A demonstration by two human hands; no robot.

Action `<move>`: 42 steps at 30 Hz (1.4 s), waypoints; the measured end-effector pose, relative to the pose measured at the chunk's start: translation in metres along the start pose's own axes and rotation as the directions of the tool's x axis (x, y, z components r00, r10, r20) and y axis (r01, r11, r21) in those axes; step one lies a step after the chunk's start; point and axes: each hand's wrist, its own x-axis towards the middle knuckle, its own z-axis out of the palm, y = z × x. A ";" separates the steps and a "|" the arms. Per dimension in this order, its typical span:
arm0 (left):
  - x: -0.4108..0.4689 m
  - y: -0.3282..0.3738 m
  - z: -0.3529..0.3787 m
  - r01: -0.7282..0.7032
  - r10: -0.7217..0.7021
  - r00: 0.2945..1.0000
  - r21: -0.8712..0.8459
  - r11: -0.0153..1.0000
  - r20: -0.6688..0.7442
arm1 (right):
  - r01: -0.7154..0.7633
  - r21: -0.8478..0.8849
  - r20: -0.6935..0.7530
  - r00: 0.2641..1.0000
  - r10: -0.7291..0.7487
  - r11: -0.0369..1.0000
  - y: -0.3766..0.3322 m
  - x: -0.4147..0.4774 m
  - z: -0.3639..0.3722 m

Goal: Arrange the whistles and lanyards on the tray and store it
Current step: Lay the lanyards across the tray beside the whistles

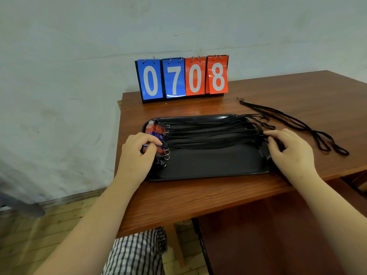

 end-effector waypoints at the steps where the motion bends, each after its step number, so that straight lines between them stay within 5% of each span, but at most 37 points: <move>1: 0.000 0.000 -0.001 -0.004 0.004 1.000 -0.008 1.000 0.010 | -0.005 0.008 0.002 1.000 0.005 1.000 0.000 0.000 0.000; 42: 0.004 -0.011 0.002 -0.038 0.038 0.999 0.069 0.997 0.007 | -0.032 0.010 0.044 0.999 0.032 0.999 0.007 0.003 0.004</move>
